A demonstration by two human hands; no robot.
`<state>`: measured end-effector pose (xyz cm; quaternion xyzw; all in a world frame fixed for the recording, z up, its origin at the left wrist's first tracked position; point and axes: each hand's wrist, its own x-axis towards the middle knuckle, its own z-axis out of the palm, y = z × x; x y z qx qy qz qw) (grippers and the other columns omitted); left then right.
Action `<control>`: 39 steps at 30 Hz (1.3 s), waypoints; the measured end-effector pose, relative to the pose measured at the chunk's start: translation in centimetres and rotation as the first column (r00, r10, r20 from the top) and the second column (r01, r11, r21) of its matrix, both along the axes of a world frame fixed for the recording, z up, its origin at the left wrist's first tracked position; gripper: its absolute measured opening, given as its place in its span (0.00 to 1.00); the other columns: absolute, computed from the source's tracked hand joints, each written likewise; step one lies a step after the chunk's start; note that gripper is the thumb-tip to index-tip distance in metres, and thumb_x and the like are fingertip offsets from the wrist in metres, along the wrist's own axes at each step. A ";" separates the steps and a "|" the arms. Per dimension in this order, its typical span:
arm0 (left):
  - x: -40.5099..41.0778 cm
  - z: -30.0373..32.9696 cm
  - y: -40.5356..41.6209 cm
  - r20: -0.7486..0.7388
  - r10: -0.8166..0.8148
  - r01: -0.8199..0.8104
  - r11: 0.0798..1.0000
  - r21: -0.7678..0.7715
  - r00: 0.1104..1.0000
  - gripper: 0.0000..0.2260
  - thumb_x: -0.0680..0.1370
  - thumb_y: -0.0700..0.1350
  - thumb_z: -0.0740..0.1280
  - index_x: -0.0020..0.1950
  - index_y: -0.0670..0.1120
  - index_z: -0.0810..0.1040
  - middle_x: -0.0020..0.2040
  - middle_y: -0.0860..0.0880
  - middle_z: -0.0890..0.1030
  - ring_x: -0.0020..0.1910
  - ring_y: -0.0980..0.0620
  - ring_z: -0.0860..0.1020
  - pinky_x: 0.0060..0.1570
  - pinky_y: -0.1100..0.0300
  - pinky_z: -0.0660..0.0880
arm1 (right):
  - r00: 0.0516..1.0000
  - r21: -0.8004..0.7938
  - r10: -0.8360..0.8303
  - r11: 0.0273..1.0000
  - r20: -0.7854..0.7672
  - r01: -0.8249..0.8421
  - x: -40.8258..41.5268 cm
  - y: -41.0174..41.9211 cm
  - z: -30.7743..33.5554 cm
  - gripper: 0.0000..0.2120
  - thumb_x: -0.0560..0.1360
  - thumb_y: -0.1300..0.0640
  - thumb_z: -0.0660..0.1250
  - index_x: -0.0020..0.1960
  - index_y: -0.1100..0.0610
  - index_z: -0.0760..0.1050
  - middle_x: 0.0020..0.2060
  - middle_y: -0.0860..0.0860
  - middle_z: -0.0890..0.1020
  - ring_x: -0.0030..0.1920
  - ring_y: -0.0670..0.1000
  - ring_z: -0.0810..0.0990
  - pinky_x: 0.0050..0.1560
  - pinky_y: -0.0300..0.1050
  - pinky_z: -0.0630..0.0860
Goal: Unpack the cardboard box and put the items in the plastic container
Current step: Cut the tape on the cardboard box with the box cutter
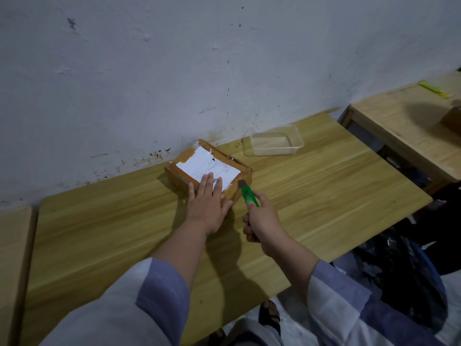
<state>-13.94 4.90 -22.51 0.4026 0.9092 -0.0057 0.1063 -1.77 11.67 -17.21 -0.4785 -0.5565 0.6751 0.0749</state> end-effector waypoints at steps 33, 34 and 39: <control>-1.9 1.0 5.6 -0.093 -0.062 0.068 0.996 0.065 0.994 0.27 0.82 0.58 0.46 0.78 0.48 0.53 0.78 0.50 0.55 0.77 0.51 0.53 0.73 0.50 0.51 | 0.975 0.418 0.208 0.881 0.076 -0.221 -4.7 12.4 -4.3 0.43 0.70 0.56 0.73 0.76 0.46 0.51 0.71 0.53 0.68 0.69 0.56 0.68 0.61 0.48 0.71; -2.1 0.9 5.8 -0.100 -0.049 0.056 0.996 0.070 0.994 0.27 0.82 0.59 0.46 0.78 0.49 0.53 0.78 0.50 0.56 0.77 0.51 0.53 0.74 0.49 0.50 | 0.971 0.406 0.228 0.883 0.070 -0.237 -5.0 12.8 -4.4 0.44 0.70 0.56 0.73 0.76 0.46 0.51 0.71 0.53 0.69 0.68 0.56 0.70 0.60 0.49 0.72; -3.1 0.6 6.3 -0.148 -0.009 0.023 0.995 0.093 0.989 0.27 0.81 0.60 0.49 0.77 0.49 0.56 0.75 0.49 0.61 0.74 0.49 0.56 0.75 0.46 0.50 | 0.960 0.295 0.280 0.917 0.004 -0.268 -6.2 14.1 -4.8 0.42 0.70 0.59 0.73 0.75 0.44 0.53 0.57 0.52 0.80 0.46 0.46 0.77 0.31 0.41 0.75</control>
